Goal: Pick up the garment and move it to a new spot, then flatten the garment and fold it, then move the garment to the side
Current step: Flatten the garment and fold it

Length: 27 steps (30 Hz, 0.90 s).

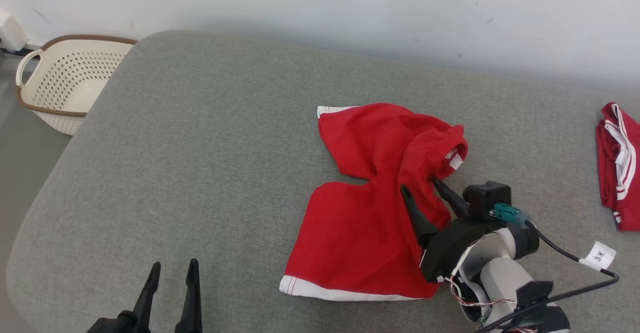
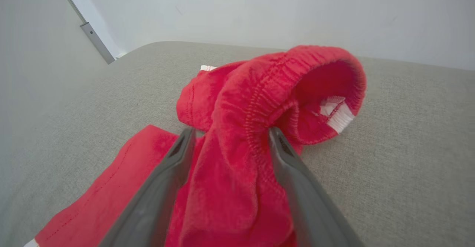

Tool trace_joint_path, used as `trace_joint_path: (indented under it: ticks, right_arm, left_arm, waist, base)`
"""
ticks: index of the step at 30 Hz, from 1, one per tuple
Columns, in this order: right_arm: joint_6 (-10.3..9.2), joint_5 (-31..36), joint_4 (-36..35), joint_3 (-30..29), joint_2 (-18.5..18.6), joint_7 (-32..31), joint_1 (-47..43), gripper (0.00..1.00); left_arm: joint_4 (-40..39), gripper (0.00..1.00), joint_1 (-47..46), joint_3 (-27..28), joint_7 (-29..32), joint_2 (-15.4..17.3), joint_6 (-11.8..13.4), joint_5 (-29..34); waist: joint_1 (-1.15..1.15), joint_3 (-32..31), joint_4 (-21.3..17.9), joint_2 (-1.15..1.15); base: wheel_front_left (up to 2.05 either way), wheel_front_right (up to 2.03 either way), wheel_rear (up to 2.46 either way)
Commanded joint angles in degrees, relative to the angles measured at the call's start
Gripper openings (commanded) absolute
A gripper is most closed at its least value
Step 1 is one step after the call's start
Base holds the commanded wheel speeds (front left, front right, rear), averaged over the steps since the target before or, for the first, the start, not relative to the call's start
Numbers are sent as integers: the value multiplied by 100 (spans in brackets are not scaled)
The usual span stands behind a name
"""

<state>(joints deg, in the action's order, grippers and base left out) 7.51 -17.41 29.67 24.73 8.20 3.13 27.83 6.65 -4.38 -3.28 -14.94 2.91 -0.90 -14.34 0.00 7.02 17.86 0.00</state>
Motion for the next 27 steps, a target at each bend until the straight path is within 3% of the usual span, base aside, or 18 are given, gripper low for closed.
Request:
trace_joint_path:
  ticks: [1, 11, 19, 27]
  right_arm:
    - [-4, -167, 25, 48, 48, 157, 31, 100]
    - [-4, -693, -619, -59, 381, 638, -337, 100]
    - [-4, -635, -1160, -652, 695, 308, -879, 100]
    - [-4, -817, -1237, -428, 652, -102, -985, 100]
  left_arm:
    - [19, 100, 40, 57, -27, 0, 7, 19]
    - [-53, 100, 72, 129, -26, 0, -23, 58]
    - [-104, 100, 92, 138, -27, 3, -2, 56]
    - [-46, 100, 22, 107, -27, 3, -39, 9]
  waist:
    - [0, -19, -68, 0]
    - [0, -37, -403, 0]
    - [0, 13, -546, 0]
    - [0, 37, -449, 0]
  base:
    - [0, 0, 0]
    - [0, 0, 0]
    - [0, 0, 0]
    - [0, 0, 0]
